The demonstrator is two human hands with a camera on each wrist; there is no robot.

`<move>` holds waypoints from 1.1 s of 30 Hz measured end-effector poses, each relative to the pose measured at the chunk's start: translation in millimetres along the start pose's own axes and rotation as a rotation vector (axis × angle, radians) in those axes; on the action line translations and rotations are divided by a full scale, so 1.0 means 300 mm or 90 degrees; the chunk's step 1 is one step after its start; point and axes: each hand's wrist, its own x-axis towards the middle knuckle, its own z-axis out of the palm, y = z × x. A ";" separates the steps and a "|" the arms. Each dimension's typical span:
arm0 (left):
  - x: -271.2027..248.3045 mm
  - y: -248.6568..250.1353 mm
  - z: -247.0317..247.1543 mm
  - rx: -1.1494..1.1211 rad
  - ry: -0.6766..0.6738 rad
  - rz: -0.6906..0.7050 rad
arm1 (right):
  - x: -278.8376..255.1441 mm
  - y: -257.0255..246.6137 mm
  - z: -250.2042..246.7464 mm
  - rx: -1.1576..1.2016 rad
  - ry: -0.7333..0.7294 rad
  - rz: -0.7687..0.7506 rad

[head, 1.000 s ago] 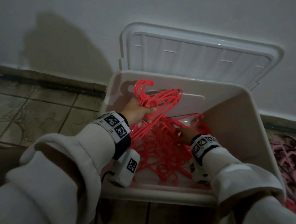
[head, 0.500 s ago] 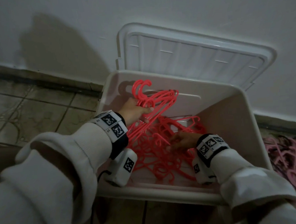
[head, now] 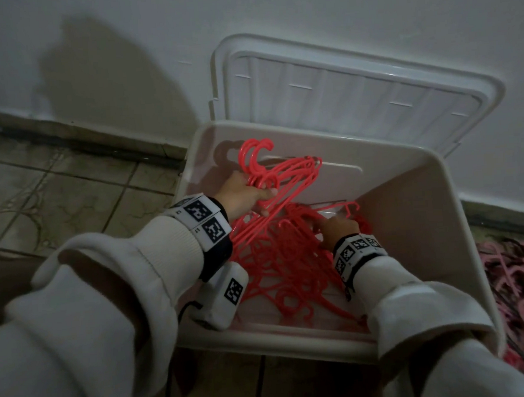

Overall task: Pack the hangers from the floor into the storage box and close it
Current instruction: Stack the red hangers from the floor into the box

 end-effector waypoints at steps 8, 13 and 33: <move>-0.015 0.010 -0.006 -0.029 0.008 -0.002 | 0.015 0.017 -0.007 -0.145 0.099 -0.070; -0.012 0.009 -0.003 0.002 0.012 0.021 | -0.040 0.061 -0.041 -0.068 0.107 -0.069; -0.033 0.037 -0.012 -0.038 -0.006 0.065 | -0.115 0.066 -0.050 0.309 -0.014 -0.034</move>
